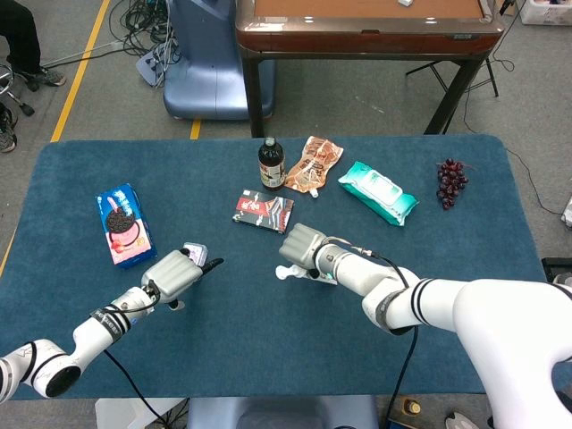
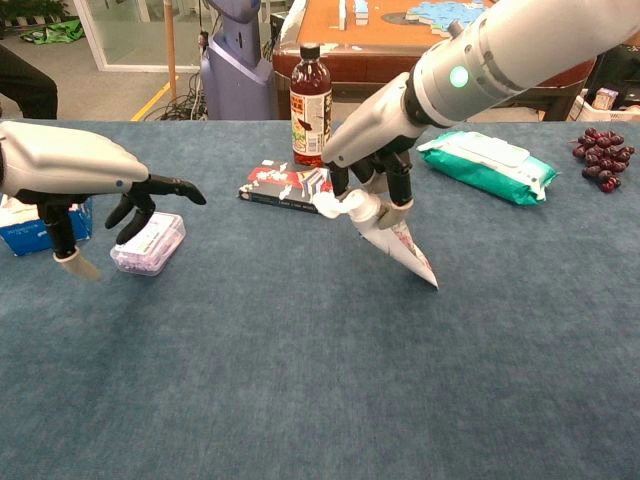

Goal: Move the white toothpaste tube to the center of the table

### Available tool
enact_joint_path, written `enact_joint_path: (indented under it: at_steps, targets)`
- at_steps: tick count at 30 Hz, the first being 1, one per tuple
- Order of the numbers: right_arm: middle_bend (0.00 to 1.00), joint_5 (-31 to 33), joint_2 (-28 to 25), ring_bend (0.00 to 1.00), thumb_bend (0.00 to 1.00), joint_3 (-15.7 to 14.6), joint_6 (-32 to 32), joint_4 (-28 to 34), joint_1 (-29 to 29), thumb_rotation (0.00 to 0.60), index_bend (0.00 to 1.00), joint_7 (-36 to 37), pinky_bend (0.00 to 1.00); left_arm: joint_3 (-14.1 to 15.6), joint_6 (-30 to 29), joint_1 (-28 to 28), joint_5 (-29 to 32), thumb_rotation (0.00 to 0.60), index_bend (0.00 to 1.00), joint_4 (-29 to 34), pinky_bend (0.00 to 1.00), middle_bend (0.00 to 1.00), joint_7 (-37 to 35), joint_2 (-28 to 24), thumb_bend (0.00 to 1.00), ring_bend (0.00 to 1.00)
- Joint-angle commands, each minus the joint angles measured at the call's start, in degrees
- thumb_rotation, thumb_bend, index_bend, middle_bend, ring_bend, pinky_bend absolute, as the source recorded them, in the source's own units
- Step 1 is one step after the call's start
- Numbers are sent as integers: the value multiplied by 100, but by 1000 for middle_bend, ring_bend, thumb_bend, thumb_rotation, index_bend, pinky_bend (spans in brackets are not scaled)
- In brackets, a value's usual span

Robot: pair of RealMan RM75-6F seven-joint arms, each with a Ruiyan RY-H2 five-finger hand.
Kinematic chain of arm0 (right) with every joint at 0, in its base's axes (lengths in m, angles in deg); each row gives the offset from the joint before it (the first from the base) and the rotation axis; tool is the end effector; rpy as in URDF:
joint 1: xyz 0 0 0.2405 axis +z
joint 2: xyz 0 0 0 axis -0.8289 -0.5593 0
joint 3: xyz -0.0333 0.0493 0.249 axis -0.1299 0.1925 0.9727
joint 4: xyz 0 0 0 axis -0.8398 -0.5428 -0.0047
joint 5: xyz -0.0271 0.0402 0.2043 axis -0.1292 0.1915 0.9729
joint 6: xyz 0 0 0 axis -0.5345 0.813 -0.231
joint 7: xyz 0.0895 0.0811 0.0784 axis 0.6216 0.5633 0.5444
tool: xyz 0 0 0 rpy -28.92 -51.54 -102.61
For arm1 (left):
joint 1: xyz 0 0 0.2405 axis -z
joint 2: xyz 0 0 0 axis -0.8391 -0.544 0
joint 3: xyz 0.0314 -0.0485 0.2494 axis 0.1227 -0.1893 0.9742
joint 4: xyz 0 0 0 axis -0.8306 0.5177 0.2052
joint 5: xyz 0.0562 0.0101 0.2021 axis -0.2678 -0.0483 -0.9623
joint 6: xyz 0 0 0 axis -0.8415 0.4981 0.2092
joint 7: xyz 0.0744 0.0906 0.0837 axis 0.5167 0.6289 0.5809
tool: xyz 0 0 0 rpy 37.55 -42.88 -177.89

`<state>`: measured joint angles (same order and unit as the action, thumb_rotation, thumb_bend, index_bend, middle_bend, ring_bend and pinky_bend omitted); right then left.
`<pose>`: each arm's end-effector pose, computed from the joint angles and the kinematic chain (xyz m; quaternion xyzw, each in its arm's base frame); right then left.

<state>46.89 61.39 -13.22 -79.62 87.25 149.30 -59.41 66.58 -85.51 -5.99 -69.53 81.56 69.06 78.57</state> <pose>-0.0240 -0.3948 -0.0038 0.9414 -0.1528 0.0842 0.2888 -0.1577 0.3306 0.0512 -0.8766 -0.2440 -0.2184 0.3527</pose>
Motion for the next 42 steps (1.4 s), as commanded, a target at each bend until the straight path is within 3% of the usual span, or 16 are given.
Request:
enact_joint_path:
  at_steps: [1, 3, 9, 17, 22, 26, 33, 38, 42]
  targets:
    - [857, 100, 142, 916, 855, 5, -165, -64, -4, 600, 993, -26, 601, -66, -135, -74, 136, 600, 97, -16, 236, 501, 3, -51, 111, 455]
    - [811, 150, 196, 856, 773, 39, -254, -79, -17, 600, 939, -22, 601, -97, -228, -127, 203, 600, 153, -28, 236, 485, -1, -95, 111, 445]
    - [610, 368, 430, 645, 477, 73, -426, -190, -46, 600, 583, -71, 553, -141, -412, -289, 356, 600, 187, -71, 237, 465, -67, -191, 111, 443]
    - [421, 715, 697, 510, 358, 191, -480, -358, 4, 600, 207, -104, 509, -151, -501, -418, 396, 600, 186, -64, 237, 462, -99, -278, 111, 442]
    - [236, 705, 533, 363, 300, 286, -703, -220, -50, 600, 23, -96, 451, -212, -602, -509, 404, 600, 181, -82, 236, 461, -204, -332, 111, 442]
    - [117, 557, 112, 259, 245, 411, -1113, 118, -339, 600, 0, 100, 406, -310, -781, -657, 530, 600, 172, -148, 236, 456, -412, -362, 111, 441]
    - [112, -153, -877, 239, 209, 371, -2316, 898, -1485, 600, 0, 608, 398, -440, -1672, -1245, 511, 600, 116, -315, 236, 414, -877, -261, 111, 436]
    - [196, -793, -1523, 261, 217, 134, -3076, 1349, -2479, 600, 2, 959, 398, -512, -2563, -1815, 364, 600, 114, -658, 237, 395, -1269, 12, 111, 427]
    - [308, -1323, -1786, 342, 260, -25, -3769, 1503, -3323, 600, 108, 1237, 447, -490, -3005, -2209, 358, 600, 120, -859, 236, 382, -1404, 120, 111, 419]
